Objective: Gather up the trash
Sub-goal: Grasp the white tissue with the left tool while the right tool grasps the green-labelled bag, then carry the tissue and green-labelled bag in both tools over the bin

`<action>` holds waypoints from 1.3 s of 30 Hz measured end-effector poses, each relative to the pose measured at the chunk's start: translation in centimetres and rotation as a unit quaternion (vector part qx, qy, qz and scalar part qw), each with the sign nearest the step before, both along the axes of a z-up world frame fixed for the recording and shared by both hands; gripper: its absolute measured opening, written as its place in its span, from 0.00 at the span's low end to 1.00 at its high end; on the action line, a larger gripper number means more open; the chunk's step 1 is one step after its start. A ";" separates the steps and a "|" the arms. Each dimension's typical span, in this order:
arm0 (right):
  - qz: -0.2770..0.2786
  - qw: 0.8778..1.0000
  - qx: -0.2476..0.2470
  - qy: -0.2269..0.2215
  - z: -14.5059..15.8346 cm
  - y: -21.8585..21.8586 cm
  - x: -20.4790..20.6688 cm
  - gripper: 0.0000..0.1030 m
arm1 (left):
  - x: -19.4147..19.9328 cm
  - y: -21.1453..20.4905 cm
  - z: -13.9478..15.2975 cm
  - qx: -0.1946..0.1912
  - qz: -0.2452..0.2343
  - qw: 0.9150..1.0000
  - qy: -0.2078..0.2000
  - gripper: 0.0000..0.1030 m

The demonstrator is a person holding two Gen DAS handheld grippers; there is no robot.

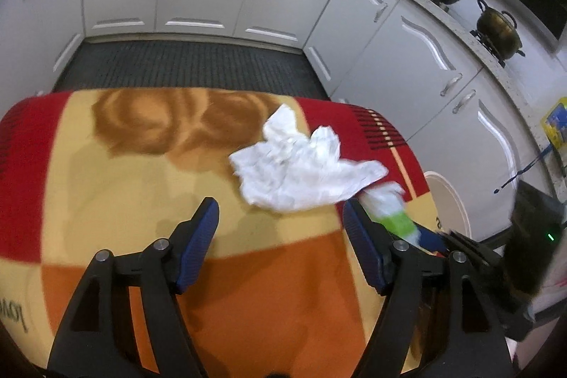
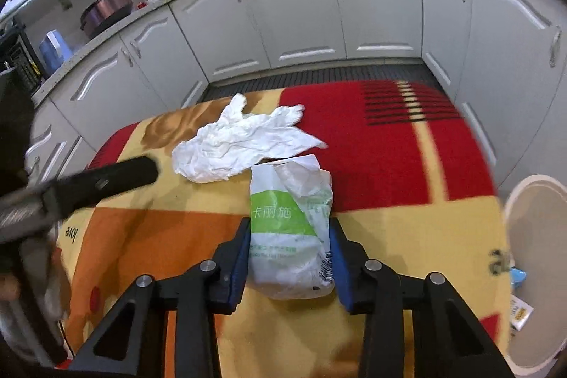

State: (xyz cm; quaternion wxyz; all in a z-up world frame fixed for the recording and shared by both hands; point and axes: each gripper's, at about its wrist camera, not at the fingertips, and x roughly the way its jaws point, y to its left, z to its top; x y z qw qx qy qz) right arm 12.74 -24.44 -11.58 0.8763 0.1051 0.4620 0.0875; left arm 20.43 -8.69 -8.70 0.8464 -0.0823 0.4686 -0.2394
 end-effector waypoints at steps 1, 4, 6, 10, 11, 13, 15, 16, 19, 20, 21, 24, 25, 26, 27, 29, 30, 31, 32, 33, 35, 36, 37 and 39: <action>-0.005 1.000 0.000 -0.004 0.3 -0.8 -0.6 0.38 | 0.4 -0.6 -0.1 0.002 -0.007 1.000 -0.001 0.70; -0.024 1.000 -0.001 -0.005 0.7 -2.8 -1.9 0.38 | 1.6 -2.7 -0.5 0.025 -0.030 0.999 -0.010 0.70; -0.038 0.999 0.005 -0.003 0.7 -4.2 -2.8 0.38 | 2.3 -4.0 -1.1 0.043 -0.032 0.998 -0.015 0.70; -0.058 0.998 0.019 0.002 0.6 -5.9 -3.9 0.38 | 3.7 -6.1 -3.1 0.080 -0.027 0.996 -0.005 0.70; -0.059 0.998 0.021 0.002 0.6 -6.0 -3.9 0.38 | 3.7 -6.3 -3.3 0.084 -0.022 0.996 -0.008 0.69; -0.059 0.998 0.022 -0.002 0.9 -6.1 -4.3 0.38 | 3.4 -6.3 -3.2 0.081 -0.020 0.996 -0.021 0.64; -0.060 0.998 0.027 -0.009 1.4 -6.1 -4.6 0.38 | 3.3 -6.1 -3.1 0.073 -0.022 0.997 -0.014 0.34; -0.060 0.998 0.029 -0.012 1.5 -6.1 -4.8 0.38 | 3.2 -5.9 -3.1 0.070 -0.024 0.997 -0.007 0.26; -0.057 0.998 0.032 -0.023 2.2 -6.1 -5.3 0.38 | 2.1 -4.8 -2.3 0.050 -0.023 0.998 -0.007 0.23; -0.056 0.998 0.033 -0.026 2.3 -6.1 -5.5 0.38 | 1.6 -4.6 -1.9 0.047 -0.022 0.999 -0.010 0.22; -0.055 0.998 0.034 -0.028 2.5 -6.1 -5.6 0.38 | 1.1 -4.5 -1.6 0.043 -0.024 0.999 -0.014 0.22; -0.052 0.997 0.036 -0.032 2.8 -5.9 -6.2 0.38 | -0.8 -4.4 -0.4 0.039 -0.031 0.998 -0.029 0.22; -0.051 0.998 0.036 -0.033 2.8 -5.8 -6.4 0.38 | -1.4 -4.4 -0.1 0.040 -0.032 0.998 -0.035 0.22; -0.050 0.998 0.036 -0.033 2.8 -5.7 -6.6 0.38 | -2.1 -4.4 0.3 0.040 -0.033 0.998 -0.041 0.22; -0.049 0.998 0.036 -0.034 2.9 -5.6 -6.8 0.38 | -2.6 -4.3 0.5 0.040 -0.034 0.998 -0.045 0.22; -0.047 0.998 0.037 -0.034 3.0 -5.3 -7.1 0.38 | -3.5 -4.5 1.0 0.041 -0.034 0.997 -0.054 0.22; -0.045 0.998 0.037 -0.034 3.0 -5.1 -7.3 0.38 | -4.1 -4.4 1.3 0.042 -0.033 0.997 -0.059 0.22; -0.042 0.998 0.036 -0.034 2.9 -5.1 -7.4 0.38 | -4.6 -4.4 1.5 0.044 -0.033 0.996 -0.065 0.22; -0.040 0.998 0.035 -0.034 2.9 -5.0 -7.5 0.38 | -5.0 -4.4 1.5 0.046 -0.033 0.996 -0.068 0.22; -0.037 0.998 0.033 -0.035 3.0 -4.8 -7.6 0.38 | -5.4 -4.6 1.7 0.047 -0.032 0.996 -0.072 0.22; -0.033 0.998 0.032 -0.037 3.1 -4.4 -7.9 0.38 | -6.3 -4.6 1.8 0.049 -0.030 0.995 -0.075 0.22; -0.032 0.998 0.033 -0.038 3.1 -4.4 -8.0 0.38 | -6.6 -4.7 1.8 0.052 -0.029 0.995 -0.077 0.22; -0.030 0.998 0.033 -0.041 3.2 -4.3 -8.3 0.38 | -6.9 -4.8 1.8 0.054 -0.027 0.995 -0.078 0.22; -0.026 0.998 0.034 -0.042 3.3 -4.2 -8.7 0.38 | -7.7 -4.7 1.8 0.057 -0.024 0.995 -0.080 0.22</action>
